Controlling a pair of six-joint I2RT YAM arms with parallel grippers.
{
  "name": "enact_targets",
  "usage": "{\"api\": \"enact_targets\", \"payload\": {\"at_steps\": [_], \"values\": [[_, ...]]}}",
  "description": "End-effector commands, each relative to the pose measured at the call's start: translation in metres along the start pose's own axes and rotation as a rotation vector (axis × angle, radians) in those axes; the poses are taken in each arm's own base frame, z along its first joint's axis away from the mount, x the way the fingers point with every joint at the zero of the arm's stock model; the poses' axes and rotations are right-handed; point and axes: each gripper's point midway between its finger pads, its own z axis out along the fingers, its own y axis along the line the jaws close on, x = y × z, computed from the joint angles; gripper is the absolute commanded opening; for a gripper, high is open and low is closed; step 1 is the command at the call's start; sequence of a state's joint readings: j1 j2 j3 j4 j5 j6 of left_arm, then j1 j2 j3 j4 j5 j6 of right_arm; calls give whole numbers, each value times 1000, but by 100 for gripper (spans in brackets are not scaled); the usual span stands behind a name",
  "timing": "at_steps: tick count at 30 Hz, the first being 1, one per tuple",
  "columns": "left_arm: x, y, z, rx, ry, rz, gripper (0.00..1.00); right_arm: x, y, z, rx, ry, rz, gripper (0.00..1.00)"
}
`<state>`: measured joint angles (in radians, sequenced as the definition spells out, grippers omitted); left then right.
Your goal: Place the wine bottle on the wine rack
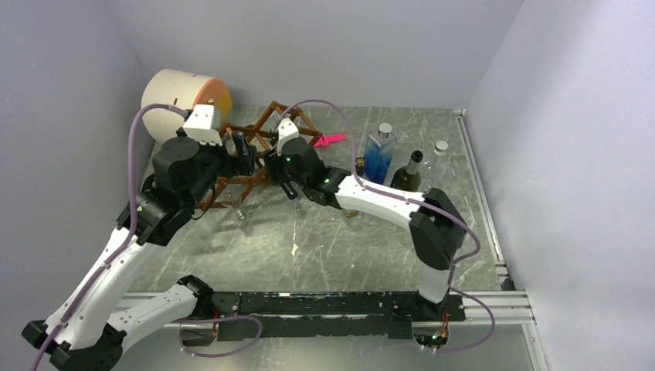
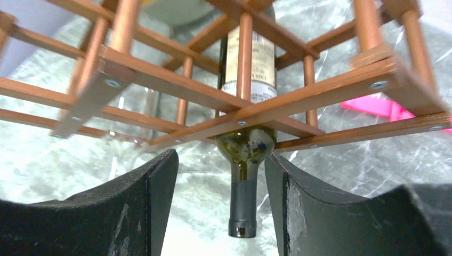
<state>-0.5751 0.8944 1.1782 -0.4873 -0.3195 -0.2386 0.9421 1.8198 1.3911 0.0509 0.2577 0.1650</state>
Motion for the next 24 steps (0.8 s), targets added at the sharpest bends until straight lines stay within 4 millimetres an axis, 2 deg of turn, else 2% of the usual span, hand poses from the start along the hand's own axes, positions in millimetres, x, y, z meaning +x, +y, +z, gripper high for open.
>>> {"api": "enact_targets", "payload": {"at_steps": [1, 5, 8, 13, 17, 19, 21, 24], "values": [[-37, 4, -23, 3, -119, -3, 95, -38, -2, -36, -13, -50, 55, 65], [-45, 1, -35, 50, -165, 5, 95, -66, -8, -71, -2, -72, 99, 65], [-43, -6, -41, 107, -185, 22, 95, -80, -14, -99, 4, -97, 114, 65], [-39, -15, -45, 179, -213, 44, 95, -101, -48, -148, 130, -159, 131, 65], [-36, -18, -44, 198, -214, 53, 95, -107, -84, -180, 291, -189, 120, 66], [-33, -19, -42, 198, -205, 55, 95, -104, -103, -192, 380, -174, 110, 68], [-29, -20, -40, 205, -195, 55, 95, -99, -125, -199, 457, -142, 146, 70], [-23, -22, -35, 213, -177, 55, 95, -90, -140, -201, 486, -108, 193, 71]]}}
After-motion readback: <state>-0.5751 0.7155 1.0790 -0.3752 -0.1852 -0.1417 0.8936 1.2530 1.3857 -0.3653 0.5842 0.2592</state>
